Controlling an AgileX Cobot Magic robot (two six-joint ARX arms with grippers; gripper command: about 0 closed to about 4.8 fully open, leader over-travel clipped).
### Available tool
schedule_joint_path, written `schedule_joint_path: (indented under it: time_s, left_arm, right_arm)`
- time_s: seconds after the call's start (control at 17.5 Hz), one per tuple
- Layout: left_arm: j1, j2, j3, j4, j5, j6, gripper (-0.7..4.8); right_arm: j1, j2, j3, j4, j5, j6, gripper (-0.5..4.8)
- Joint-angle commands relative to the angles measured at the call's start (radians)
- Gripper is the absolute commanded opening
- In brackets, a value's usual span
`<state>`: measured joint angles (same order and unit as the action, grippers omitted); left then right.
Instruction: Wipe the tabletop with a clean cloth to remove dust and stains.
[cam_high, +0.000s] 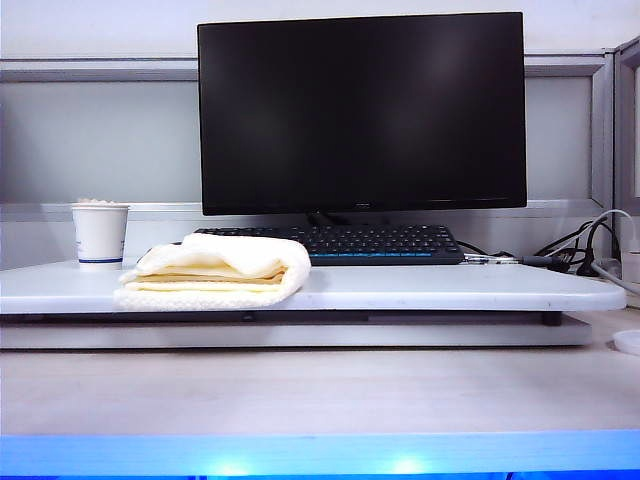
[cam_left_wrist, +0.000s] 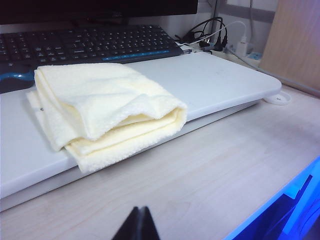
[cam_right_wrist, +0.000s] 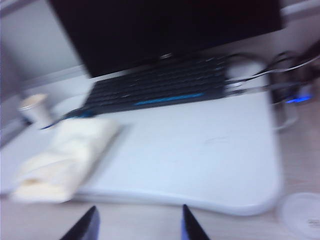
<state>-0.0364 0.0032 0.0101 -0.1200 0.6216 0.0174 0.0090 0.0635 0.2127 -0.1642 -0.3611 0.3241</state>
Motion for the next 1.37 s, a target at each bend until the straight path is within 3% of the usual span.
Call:
schedule_joint_path:
  time_s: [0.06,0.11,0.23,0.4,0.57,1.03,1.37]
  left_arm:
    - [0.001,0.0,-0.001,-0.021,0.019,-0.003,-0.05]
    - [0.001,0.0,-0.001,-0.021,0.019,-0.003,-0.05]
    - [0.001,0.0,-0.001,-0.021,0.019,-0.003,-0.05]
    - [0.001,0.0,-0.001,-0.021,0.019,-0.003,-0.05]
    - [0.001,0.0,-0.001,-0.021,0.018,-0.003,-0.05]
    - [0.001,0.0,-0.001,-0.021,0.018,-0.003,-0.05]
    - [0.001,0.0,-0.002,-0.021,0.018,-0.003,-0.05]
  right_arm:
    - [0.008,0.138,0.107,0.039,-0.076,0.033,3.63]
    - [0.031,0.218,0.153,0.074,-0.077,0.048,4.07]
    - [0.122,0.393,0.251,0.144,-0.079,0.048,4.15]
    - [0.332,0.687,0.405,0.242,-0.027,0.048,4.77]
    - [0.466,0.976,0.527,0.361,0.012,0.048,4.79]
    - [0.48,1.596,0.879,0.374,0.018,0.077,4.79]
    - [0.51,1.798,0.979,0.37,0.023,0.117,4.79]
